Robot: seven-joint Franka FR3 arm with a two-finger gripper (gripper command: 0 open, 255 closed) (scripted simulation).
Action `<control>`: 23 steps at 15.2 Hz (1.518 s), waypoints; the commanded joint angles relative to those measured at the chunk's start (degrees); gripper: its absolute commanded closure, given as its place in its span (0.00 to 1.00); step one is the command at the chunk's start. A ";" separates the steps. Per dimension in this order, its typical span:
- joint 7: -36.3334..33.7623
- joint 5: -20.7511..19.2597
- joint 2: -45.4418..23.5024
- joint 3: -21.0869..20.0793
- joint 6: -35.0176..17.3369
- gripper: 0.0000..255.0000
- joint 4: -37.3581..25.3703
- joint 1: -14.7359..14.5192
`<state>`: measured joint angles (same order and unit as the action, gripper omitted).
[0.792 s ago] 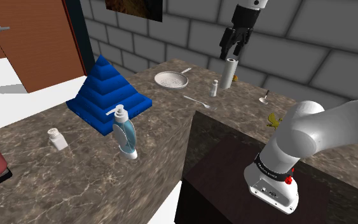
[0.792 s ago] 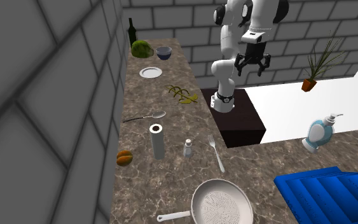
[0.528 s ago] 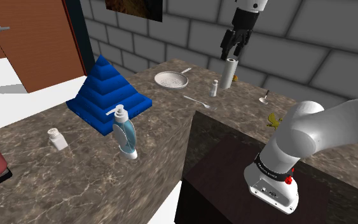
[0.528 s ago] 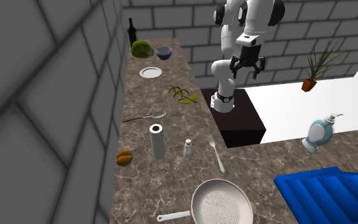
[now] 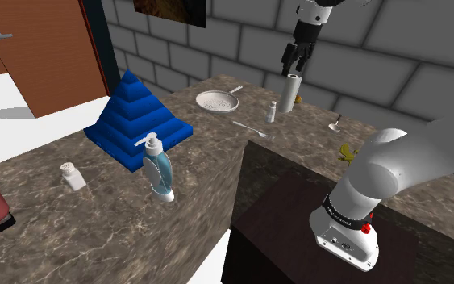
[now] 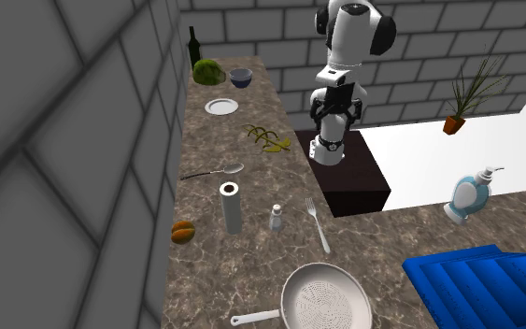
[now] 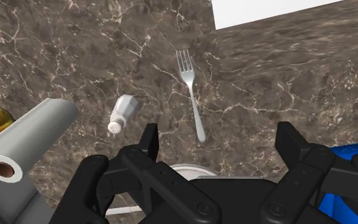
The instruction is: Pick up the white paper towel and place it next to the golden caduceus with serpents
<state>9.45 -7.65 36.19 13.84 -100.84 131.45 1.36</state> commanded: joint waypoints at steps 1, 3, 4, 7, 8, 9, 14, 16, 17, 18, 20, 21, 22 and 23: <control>2.51 -0.69 -3.20 2.27 -1.91 0.00 -1.32 0.25; 4.99 -1.08 -6.37 4.51 -3.55 0.00 -2.87 0.45; 6.26 -1.16 -8.03 5.61 -4.34 0.00 -3.74 0.53; 10.18 -0.91 -13.31 8.92 -6.57 0.00 -6.77 0.65; 11.54 -0.64 -15.17 10.02 -7.26 0.00 -7.92 0.66; 12.94 -0.27 -17.08 11.10 -7.90 0.00 -9.13 0.68; 20.47 3.26 -27.52 16.16 -10.48 0.00 -16.26 1.06; 23.72 5.48 -32.11 17.89 -11.09 0.00 -19.65 1.52; 25.39 6.75 -34.49 18.64 -11.28 0.00 -21.47 1.90; 27.05 8.10 -36.93 19.29 -11.39 0.00 -23.38 2.38; 30.34 10.99 -41.92 20.27 -11.33 0.00 -27.48 3.70; 31.91 12.48 -44.46 20.58 -11.16 0.00 -29.68 4.56; 33.43 13.96 -47.01 20.77 -10.90 0.00 -31.99 5.54; 34.85 15.42 -49.58 20.83 -10.53 0.00 -34.42 6.65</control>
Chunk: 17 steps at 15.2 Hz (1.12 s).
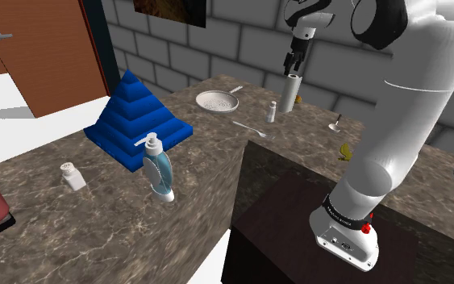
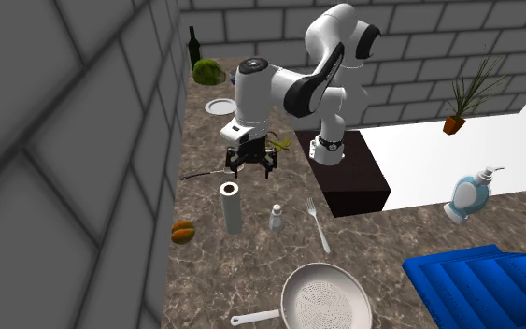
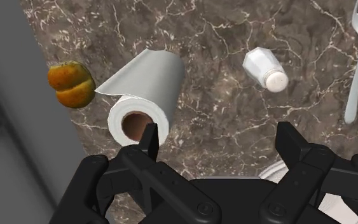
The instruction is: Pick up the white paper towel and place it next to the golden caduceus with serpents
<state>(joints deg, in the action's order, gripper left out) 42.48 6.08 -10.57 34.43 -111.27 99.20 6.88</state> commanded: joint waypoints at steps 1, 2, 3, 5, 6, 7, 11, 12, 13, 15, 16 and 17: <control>3.16 3.10 -5.40 0.23 0.35 0.00 -4.73 2.32; 4.38 4.45 -7.97 0.09 0.90 0.00 -7.41 3.64; 5.50 5.75 -10.56 -0.11 1.54 0.00 -10.24 5.03; 7.33 8.04 -15.60 -0.70 3.04 0.00 -16.16 7.92; 7.40 8.11 -15.75 -0.85 2.36 0.00 -15.61 7.97; 7.48 8.22 -15.92 -0.93 1.68 0.00 -15.09 7.98; 7.86 8.77 -16.74 -1.25 -0.94 0.00 -13.15 8.02; 7.96 8.92 -16.98 -1.33 -1.58 0.00 -12.72 8.04; 8.02 9.01 -17.12 -1.38 -1.95 0.00 -12.47 8.06; 8.02 9.01 -17.12 -1.38 -1.95 0.00 -12.47 8.06; 8.02 9.01 -17.12 -1.38 -1.95 0.00 -12.47 8.06; 8.02 9.01 -17.12 -1.38 -1.95 0.00 -12.47 8.06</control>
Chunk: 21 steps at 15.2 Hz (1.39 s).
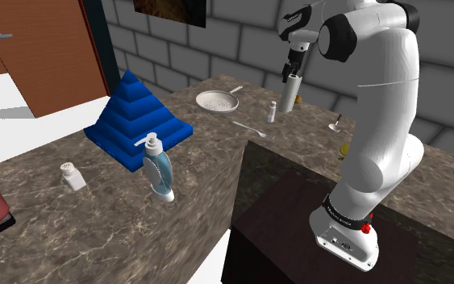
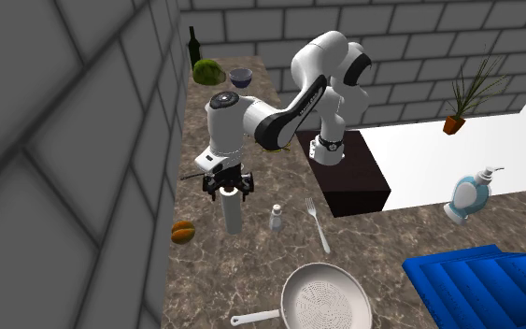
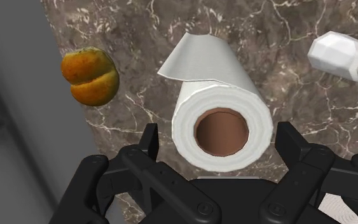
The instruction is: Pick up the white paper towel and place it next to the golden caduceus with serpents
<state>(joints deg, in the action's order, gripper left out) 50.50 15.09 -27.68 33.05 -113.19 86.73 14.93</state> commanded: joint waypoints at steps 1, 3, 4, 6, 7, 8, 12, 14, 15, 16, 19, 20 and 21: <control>0.00 0.01 -0.01 0.00 -0.02 0.00 0.00 0.00; 0.00 0.01 -0.01 0.00 -0.02 0.00 0.00 0.00; 0.00 0.01 -0.01 0.00 -0.02 0.00 0.00 0.00; 0.00 0.01 -0.01 0.00 -0.02 1.00 0.00 0.00; 0.00 0.01 -0.02 -0.01 -0.02 1.00 -0.01 0.00; 0.00 0.01 -0.01 -0.01 -0.02 1.00 0.00 0.00; -0.07 0.01 -0.02 -0.03 -0.11 1.00 0.08 -0.07; 0.00 0.01 -0.01 0.00 -0.02 1.00 0.00 0.00; -0.09 -0.12 0.17 0.08 0.65 1.00 -0.51 0.01; -0.17 -0.25 0.33 0.15 1.33 1.00 -1.07 0.03; -0.41 -0.58 0.75 0.34 3.41 1.00 -2.81 0.14; -0.49 -0.67 0.87 0.40 4.11 1.00 -3.42 0.18; -0.56 -0.76 0.97 0.45 4.83 1.00 -4.06 0.24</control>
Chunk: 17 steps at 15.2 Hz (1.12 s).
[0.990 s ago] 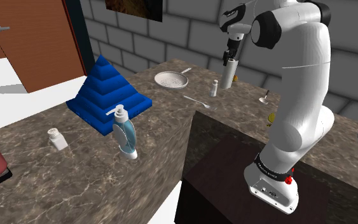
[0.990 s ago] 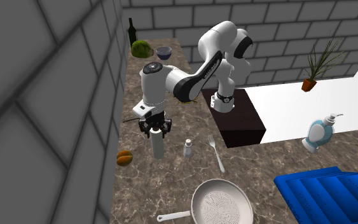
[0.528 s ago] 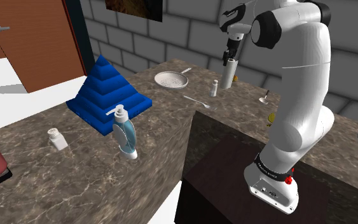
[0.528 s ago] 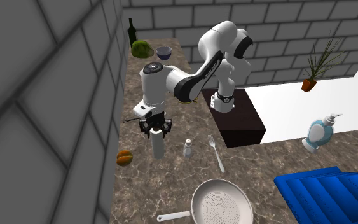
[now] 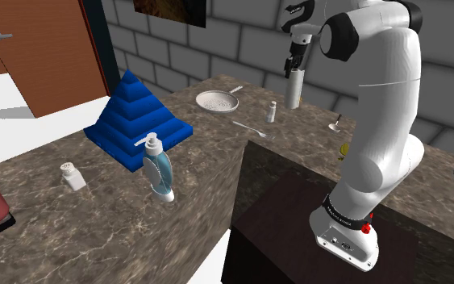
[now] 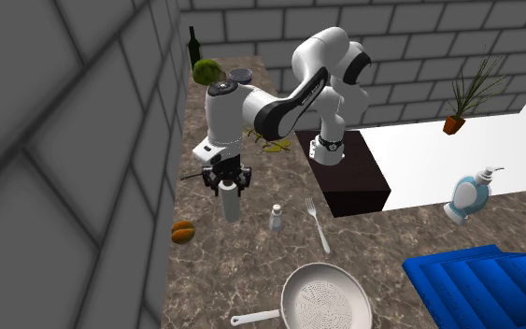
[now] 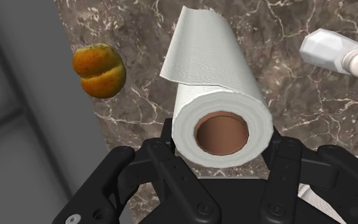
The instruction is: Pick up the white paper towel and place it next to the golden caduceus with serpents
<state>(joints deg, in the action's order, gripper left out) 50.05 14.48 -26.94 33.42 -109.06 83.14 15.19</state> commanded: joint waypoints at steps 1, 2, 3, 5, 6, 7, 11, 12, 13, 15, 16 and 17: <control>-0.17 -0.23 0.33 0.13 1.42 1.00 -1.13 0.05; -0.24 -0.30 0.40 0.18 2.15 1.00 -1.81 0.12; -0.30 -0.36 0.46 0.22 2.88 1.00 -2.51 0.20; -0.41 -0.46 0.53 0.29 4.38 1.00 -3.98 0.39; -0.47 -0.49 0.54 0.32 5.15 1.00 -4.75 0.50; -0.52 -0.52 0.54 0.35 5.92 1.00 -5.54 0.62; -0.68 -0.51 0.34 0.43 9.11 1.00 -8.98 1.20; -0.72 -0.48 0.25 0.44 9.93 1.00 -9.92 1.38; -0.75 -0.44 0.13 0.44 10.77 1.00 -10.88 1.57; -0.82 -0.32 -0.17 0.44 12.49 1.00 -12.92 2.00; -0.84 -0.24 -0.35 0.43 13.38 1.00 -14.00 2.24; -0.87 -0.15 -0.56 0.42 14.28 1.00 -15.11 2.50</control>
<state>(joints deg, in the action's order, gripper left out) 49.26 14.21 -27.20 33.88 -95.82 69.36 17.41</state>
